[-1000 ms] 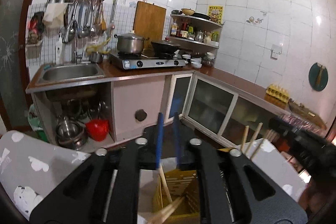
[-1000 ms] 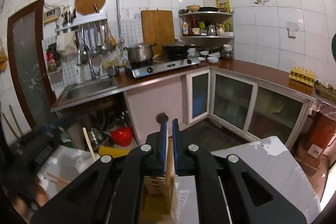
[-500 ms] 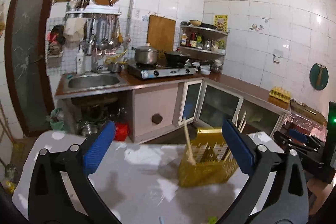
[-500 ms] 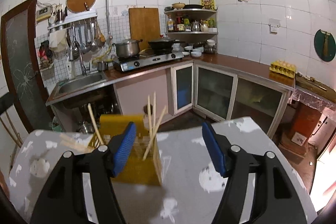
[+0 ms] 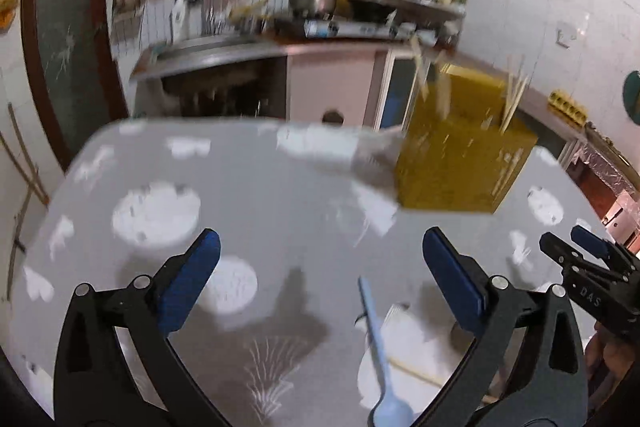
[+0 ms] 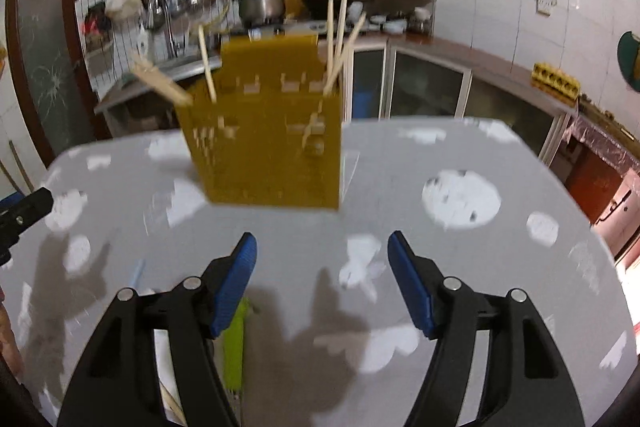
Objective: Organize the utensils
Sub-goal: 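Move both open tools down toward the blue spoon and frog fork, then grasp the light-blue spoon with the left tool while the right tool grasps the green frog fork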
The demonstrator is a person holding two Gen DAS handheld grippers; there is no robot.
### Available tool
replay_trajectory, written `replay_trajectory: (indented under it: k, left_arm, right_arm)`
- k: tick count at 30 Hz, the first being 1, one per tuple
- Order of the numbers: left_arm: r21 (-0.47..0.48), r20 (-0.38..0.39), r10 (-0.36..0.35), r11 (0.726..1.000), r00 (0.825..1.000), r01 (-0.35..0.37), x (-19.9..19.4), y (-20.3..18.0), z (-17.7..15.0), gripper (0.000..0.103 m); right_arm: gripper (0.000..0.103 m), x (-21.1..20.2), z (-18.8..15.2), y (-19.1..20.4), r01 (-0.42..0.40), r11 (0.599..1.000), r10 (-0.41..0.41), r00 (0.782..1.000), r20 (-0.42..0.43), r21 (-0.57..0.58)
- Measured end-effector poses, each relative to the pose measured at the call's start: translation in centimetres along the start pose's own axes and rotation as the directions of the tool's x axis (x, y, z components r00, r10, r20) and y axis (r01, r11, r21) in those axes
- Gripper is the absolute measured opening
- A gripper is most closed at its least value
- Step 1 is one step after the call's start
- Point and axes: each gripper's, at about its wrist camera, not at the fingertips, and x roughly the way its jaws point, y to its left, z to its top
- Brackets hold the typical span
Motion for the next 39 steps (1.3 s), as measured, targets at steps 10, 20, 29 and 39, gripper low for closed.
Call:
replay_trajectory:
  k: [10, 20, 29, 39]
  left_arm:
    - [0.021, -0.162, 0.058, 0.998, 0.985, -0.055, 4.9, -0.2, -3.9, 0.098]
    - [0.023, -0.202, 0.052, 0.999, 0.978, -0.049, 6.0, -0.5, -4.4, 0.098]
    - [0.064, -0.238, 0.018, 0.998, 0.971, -0.003, 7.1, -2.3, -4.8, 0.097]
    - [0.095, -0.257, 0.003, 0.995, 0.966, 0.022, 7.8, -3.3, -5.4, 0.073]
  right_arm:
    - [0.067, 2.3, -2.6, 2.0, -0.016, 0.999, 0.012, 0.995, -0.1, -0.035]
    - [0.065, 3.5, -3.6, 3.8, -0.046, 0.995, 0.03, 0.982, -0.189, -0.083]
    - [0.03, 4.8, -3.5, 4.4, -0.079, 0.994, 0.06, 0.973, -0.224, -0.075]
    - [0.017, 5.3, -2.7, 2.2, -0.06, 0.998, 0.051, 0.976, -0.212, -0.035]
